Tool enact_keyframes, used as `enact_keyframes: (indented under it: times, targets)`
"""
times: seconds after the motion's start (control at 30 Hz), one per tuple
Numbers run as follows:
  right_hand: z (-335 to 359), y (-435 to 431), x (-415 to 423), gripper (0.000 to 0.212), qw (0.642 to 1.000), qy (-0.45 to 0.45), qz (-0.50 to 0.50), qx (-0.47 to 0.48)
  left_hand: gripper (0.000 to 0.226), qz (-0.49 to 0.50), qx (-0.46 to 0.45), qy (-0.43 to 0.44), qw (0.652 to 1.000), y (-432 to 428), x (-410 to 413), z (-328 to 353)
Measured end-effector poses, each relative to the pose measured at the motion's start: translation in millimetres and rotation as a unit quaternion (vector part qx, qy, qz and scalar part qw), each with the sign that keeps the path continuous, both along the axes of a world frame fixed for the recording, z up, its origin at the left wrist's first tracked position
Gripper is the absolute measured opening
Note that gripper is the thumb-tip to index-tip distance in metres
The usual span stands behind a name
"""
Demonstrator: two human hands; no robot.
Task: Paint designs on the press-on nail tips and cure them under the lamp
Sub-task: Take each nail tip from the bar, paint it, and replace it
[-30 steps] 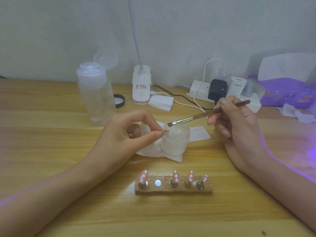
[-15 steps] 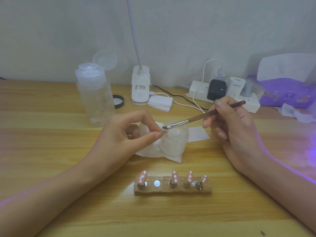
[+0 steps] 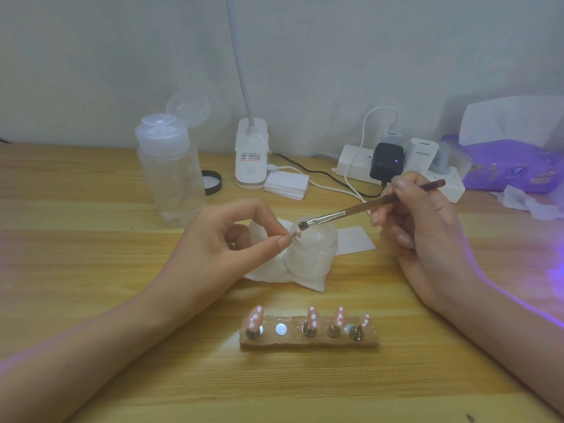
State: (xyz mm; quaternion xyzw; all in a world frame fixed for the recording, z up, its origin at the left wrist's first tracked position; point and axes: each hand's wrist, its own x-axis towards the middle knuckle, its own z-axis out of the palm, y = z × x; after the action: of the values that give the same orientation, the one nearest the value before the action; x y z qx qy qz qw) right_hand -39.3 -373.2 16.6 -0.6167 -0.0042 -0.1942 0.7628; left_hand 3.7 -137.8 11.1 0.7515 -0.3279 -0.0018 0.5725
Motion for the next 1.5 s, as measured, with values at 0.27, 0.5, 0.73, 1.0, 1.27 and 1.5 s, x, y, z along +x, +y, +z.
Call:
enact_keyframes:
  times: [0.27,0.5,0.73,1.0,1.27,1.5]
  targets:
    - [0.4,1.6,0.4,0.039,0.999,0.022,-0.032,-0.013,0.013,0.000,0.003,0.003,1.000,0.5,0.8,-1.3]
    - [-0.1,1.1,-0.4,0.026,1.000,-0.009,0.011,-0.022,0.013,-0.001,0.003,0.009,1.000,0.1,1.8,-1.8]
    - [-0.1,2.4,0.0,0.033,0.999,0.003,-0.017,-0.031,0.014,-0.001,0.002,0.004,1.000,-0.3,1.6,-1.2]
    - [0.6,3.4,-1.4,0.029,0.999,0.001,-0.025,-0.030,0.016,-0.005,0.003,0.006,1.000,0.5,2.2,-2.3]
    - [11.1,-4.1,-1.9,0.040,0.996,-0.010,-0.075,0.041,0.020,-0.008,0.005,0.008,1.000,1.6,2.8,-2.8]
    - [16.0,-18.3,4.2,0.031,0.990,-0.020,-0.127,0.057,0.015,-0.007,0.007,0.009,1.000,2.8,1.7,-2.6]
